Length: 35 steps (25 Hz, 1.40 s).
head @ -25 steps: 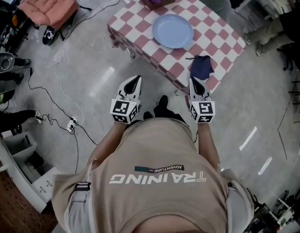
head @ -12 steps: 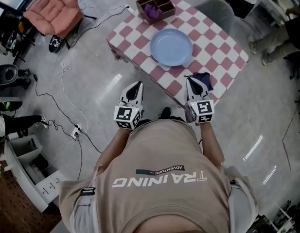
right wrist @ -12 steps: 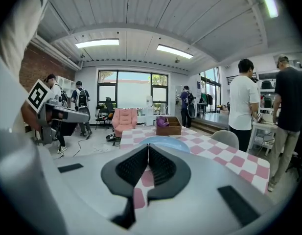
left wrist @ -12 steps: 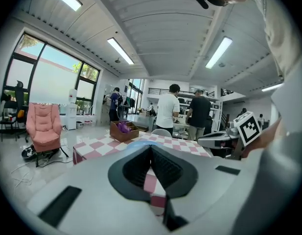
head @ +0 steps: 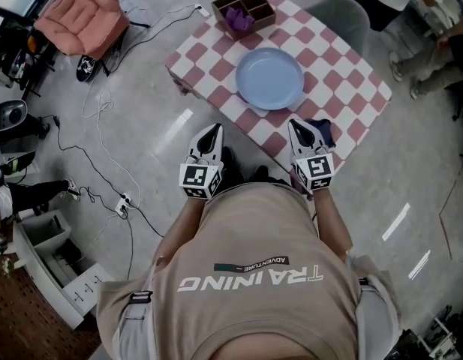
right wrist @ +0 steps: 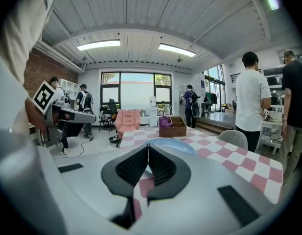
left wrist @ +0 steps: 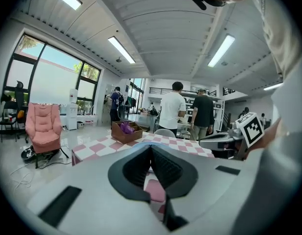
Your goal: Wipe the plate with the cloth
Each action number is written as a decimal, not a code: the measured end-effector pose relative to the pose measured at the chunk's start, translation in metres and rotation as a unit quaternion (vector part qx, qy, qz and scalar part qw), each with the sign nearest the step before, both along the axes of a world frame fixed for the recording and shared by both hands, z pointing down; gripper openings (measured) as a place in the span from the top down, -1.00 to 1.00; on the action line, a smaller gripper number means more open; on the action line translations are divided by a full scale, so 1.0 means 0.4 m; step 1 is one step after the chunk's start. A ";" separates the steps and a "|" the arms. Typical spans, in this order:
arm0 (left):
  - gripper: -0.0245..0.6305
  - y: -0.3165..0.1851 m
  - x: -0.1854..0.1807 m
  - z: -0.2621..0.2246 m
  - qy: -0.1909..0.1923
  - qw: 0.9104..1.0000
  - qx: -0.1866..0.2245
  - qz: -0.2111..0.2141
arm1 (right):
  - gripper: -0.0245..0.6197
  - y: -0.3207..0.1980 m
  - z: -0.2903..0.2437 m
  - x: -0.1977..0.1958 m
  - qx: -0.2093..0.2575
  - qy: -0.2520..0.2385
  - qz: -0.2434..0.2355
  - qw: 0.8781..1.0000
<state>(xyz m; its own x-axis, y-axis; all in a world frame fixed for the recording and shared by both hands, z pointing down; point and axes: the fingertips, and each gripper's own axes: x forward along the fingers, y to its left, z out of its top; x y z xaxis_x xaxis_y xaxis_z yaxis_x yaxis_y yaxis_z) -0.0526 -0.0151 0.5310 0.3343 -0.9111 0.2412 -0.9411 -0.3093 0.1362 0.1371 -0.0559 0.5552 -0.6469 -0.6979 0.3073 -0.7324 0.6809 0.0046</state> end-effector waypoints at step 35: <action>0.88 -0.461 0.051 -0.061 0.026 0.973 0.018 0.230 | 0.87 -0.178 -0.037 0.008 0.006 0.014 0.211 0.977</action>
